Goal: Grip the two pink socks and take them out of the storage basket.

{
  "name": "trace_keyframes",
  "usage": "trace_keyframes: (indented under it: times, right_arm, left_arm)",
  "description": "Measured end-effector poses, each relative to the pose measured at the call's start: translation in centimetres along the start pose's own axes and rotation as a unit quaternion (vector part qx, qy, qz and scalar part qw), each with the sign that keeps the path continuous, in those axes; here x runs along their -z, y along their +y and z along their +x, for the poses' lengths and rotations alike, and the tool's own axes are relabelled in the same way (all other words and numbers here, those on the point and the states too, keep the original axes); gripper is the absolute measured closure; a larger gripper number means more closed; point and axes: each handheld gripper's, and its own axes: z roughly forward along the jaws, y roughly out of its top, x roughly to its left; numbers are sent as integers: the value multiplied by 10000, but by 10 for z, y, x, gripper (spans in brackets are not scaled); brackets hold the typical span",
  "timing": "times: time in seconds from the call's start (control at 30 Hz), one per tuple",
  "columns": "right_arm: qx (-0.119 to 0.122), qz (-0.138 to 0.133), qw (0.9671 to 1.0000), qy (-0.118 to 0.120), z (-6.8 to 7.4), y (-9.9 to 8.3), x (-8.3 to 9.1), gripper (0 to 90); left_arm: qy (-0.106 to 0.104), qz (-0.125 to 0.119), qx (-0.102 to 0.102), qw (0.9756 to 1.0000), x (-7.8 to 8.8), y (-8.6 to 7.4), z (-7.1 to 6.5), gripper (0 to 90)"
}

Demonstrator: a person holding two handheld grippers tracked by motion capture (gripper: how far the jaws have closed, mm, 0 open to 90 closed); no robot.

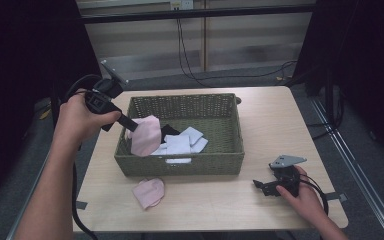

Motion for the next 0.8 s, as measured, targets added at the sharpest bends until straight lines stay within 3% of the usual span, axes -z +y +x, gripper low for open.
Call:
trace_keyframes:
  times: [0.5, 0.57, 0.6, 0.67, 0.8]
  right_arm:
    - [-3, -2, 10000, 0, 0, 0, 0, 107]
    - [0, 0, 10000, 1, 0, 0, 0, 107]
    - [-1, -1, 10000, 0, 0, 0, 0, 107]
    - [1, 0, 10000, 1, 0, 0, 0, 107]
    - [-4, -3, 10000, 1, 0, 0, 0, 107]
  left_arm:
    - [-248, 92, -407, 9988, -14, -28, -21, 869]
    - [-249, -5, -506, 9984, -18, -32, -23, 736]
    - [-167, -36, -618, 9979, -19, -33, -23, 736]
    - [-77, -52, -585, 9982, -23, -36, -20, 571]
    - [72, -96, -515, 9986, -29, -47, -11, 510]
